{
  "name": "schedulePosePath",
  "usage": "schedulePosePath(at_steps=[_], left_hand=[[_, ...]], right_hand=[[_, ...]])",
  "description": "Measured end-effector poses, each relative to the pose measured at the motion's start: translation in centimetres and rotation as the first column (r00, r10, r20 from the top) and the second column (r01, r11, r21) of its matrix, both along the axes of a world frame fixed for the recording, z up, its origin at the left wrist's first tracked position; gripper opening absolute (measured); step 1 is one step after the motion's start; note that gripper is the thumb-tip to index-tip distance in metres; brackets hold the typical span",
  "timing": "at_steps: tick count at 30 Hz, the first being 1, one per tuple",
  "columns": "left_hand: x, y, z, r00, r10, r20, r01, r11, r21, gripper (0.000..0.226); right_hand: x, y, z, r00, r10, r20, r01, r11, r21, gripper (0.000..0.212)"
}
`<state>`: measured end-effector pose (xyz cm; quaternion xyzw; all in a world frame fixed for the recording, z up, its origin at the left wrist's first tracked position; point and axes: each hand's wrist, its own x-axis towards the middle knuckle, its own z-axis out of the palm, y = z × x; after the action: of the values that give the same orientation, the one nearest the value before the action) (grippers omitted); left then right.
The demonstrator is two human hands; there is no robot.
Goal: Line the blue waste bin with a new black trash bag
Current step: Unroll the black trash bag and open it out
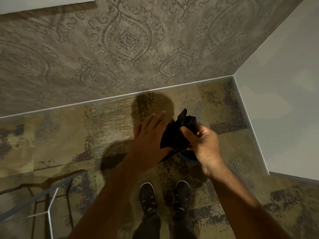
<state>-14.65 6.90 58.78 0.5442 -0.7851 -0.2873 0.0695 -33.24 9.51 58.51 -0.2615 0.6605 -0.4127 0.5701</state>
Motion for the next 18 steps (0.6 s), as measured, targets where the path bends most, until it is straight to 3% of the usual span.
schedulePosePath(at_steps=[2,6,7,10,13,18], left_hand=[[-0.8,-0.2,0.1,0.999,-0.012,-0.032,0.010,0.998,-0.056,0.075],[-1.4,-1.2,0.3,0.998,-0.028,-0.053,0.025,0.998,-0.056,0.015],[-1.2,-1.3,0.2,0.996,-0.042,-0.080,0.038,0.998,-0.049,0.009],[-0.8,-1.2,-0.2,0.977,0.006,-0.211,-0.013,0.999,-0.032,0.007],[-0.2,-1.0,-0.2,0.954,0.208,-0.215,-0.207,0.978,0.029,0.005],[1.4,-1.6,-1.3,0.821,0.534,-0.203,-0.507,0.845,0.170,0.009]], right_hand=[[0.1,-0.1,0.3,1.000,0.007,0.012,-0.007,1.000,-0.006,0.012],[-0.1,-0.2,0.3,0.997,0.020,-0.069,-0.021,1.000,-0.011,0.010],[-0.1,-0.3,0.3,0.995,0.017,-0.094,-0.019,1.000,-0.017,0.011],[-0.3,-0.2,0.4,0.993,0.003,-0.117,-0.006,1.000,-0.028,0.025],[-0.7,-0.1,0.4,0.998,-0.010,-0.064,0.008,1.000,-0.028,0.026],[-1.3,0.2,0.3,0.998,-0.042,-0.036,0.041,0.998,-0.037,0.052]])
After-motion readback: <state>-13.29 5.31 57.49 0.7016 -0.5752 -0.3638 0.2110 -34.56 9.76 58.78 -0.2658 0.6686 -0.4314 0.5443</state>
